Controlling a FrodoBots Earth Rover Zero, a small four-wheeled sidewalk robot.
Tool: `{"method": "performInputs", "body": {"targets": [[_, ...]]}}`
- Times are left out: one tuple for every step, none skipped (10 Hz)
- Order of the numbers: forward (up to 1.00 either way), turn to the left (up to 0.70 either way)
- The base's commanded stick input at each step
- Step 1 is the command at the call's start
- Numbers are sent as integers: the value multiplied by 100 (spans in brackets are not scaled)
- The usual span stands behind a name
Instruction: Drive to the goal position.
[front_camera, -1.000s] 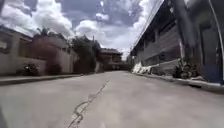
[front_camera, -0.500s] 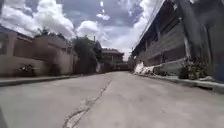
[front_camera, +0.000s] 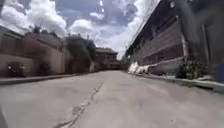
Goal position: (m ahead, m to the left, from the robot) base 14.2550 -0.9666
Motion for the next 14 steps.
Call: {"method": "performInputs", "body": {"targets": [[70,0],[70,0],[70,0],[70,0],[70,0],[70,0],[70,0],[70,0],[70,0],[70,-1],[70,-7],[70,-12],[70,-33],[70,-35]]}}
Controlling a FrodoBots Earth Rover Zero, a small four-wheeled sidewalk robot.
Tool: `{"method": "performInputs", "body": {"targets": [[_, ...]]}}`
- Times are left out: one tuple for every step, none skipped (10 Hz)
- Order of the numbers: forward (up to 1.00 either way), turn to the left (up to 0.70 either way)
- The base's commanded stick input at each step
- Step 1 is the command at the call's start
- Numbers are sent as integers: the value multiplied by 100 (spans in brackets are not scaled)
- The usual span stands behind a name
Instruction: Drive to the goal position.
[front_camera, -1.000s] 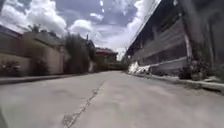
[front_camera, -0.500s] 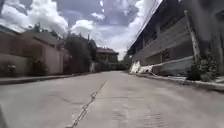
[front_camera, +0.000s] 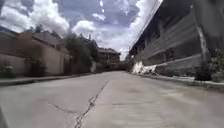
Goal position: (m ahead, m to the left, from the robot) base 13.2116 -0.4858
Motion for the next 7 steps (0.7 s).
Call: {"method": "performInputs", "body": {"targets": [[70,-35],[70,-35],[70,-35],[70,-31],[70,-20],[70,-10],[70,-3]]}}
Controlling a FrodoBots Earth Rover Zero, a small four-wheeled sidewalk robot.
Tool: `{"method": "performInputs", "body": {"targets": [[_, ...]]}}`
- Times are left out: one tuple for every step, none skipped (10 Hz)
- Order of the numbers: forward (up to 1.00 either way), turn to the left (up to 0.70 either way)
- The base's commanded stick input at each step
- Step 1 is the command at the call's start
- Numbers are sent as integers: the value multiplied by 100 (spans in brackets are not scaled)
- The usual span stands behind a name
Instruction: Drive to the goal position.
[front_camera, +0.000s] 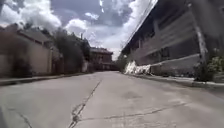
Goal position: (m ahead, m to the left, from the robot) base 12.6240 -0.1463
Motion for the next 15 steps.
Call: {"method": "performInputs", "body": {"targets": [[70,0],[70,0],[70,0],[70,0],[70,0],[70,0],[70,0],[70,0],[70,-11],[70,-29],[70,-35],[70,-35],[70,-35],[70,-35],[70,-35]]}}
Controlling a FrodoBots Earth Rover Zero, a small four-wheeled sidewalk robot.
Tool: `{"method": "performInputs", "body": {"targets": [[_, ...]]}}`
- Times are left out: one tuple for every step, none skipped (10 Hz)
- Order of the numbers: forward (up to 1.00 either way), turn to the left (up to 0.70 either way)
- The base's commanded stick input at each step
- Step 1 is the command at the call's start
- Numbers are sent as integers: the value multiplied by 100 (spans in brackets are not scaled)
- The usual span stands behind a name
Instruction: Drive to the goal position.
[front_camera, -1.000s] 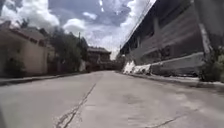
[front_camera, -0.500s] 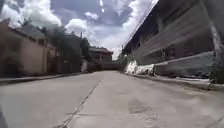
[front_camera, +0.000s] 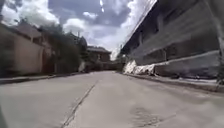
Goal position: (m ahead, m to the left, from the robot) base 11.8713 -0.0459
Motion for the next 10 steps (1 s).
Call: {"method": "performInputs", "body": {"targets": [[70,-35],[70,-12],[70,0],[70,0],[70,0],[70,0],[70,0],[70,0],[70,0],[70,0]]}}
